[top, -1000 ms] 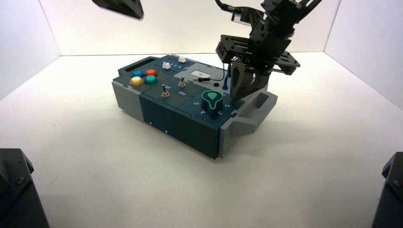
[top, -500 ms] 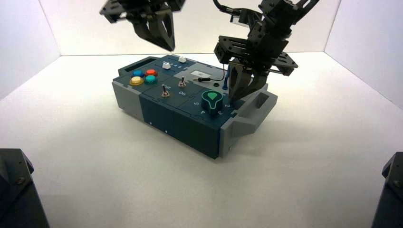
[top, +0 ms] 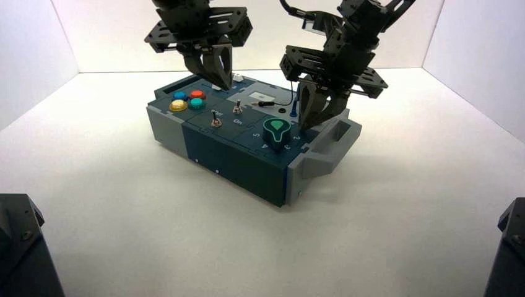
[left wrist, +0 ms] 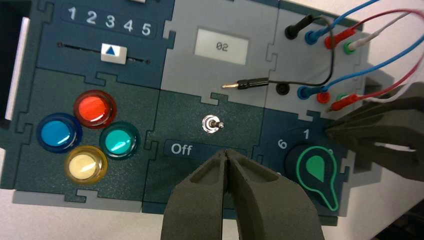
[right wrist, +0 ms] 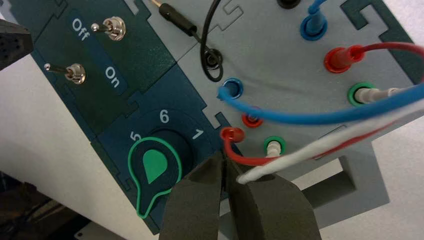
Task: Flip the top switch off with the left gripper.
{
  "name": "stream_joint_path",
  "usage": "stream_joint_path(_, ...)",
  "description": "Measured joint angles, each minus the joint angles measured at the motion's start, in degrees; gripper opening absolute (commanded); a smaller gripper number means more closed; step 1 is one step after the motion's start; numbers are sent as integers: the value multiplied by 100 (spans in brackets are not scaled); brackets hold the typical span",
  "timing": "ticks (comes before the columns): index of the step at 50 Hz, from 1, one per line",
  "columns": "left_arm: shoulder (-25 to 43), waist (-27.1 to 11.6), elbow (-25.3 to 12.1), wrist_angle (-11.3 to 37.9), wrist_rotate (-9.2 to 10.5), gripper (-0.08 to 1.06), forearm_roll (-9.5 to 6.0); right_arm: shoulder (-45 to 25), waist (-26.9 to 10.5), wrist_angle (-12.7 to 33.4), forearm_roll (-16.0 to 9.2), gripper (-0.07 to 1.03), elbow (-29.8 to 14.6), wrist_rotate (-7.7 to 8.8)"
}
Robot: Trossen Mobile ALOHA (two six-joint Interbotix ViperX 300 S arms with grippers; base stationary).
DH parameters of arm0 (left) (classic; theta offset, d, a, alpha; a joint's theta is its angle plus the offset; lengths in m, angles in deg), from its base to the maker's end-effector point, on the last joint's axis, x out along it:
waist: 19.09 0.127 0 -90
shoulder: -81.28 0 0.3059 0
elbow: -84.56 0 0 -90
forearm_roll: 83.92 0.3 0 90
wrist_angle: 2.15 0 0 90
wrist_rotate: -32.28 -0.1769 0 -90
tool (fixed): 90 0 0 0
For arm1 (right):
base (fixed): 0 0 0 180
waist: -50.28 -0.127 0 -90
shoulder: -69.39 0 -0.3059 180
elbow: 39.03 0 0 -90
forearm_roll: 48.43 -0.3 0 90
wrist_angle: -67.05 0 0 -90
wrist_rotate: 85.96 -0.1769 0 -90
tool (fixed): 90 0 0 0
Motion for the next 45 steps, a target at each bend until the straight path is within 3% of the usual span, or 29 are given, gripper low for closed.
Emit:
stream_joint_path(18, 413, -158, -299, -18, -9, -3, 0, -62, 9, 0, -9, -2, 0, 9)
stream_joint_path(45, 879, -255, -413, -308, -132, -3, 18, -62, 9, 0, 0, -2, 0, 9)
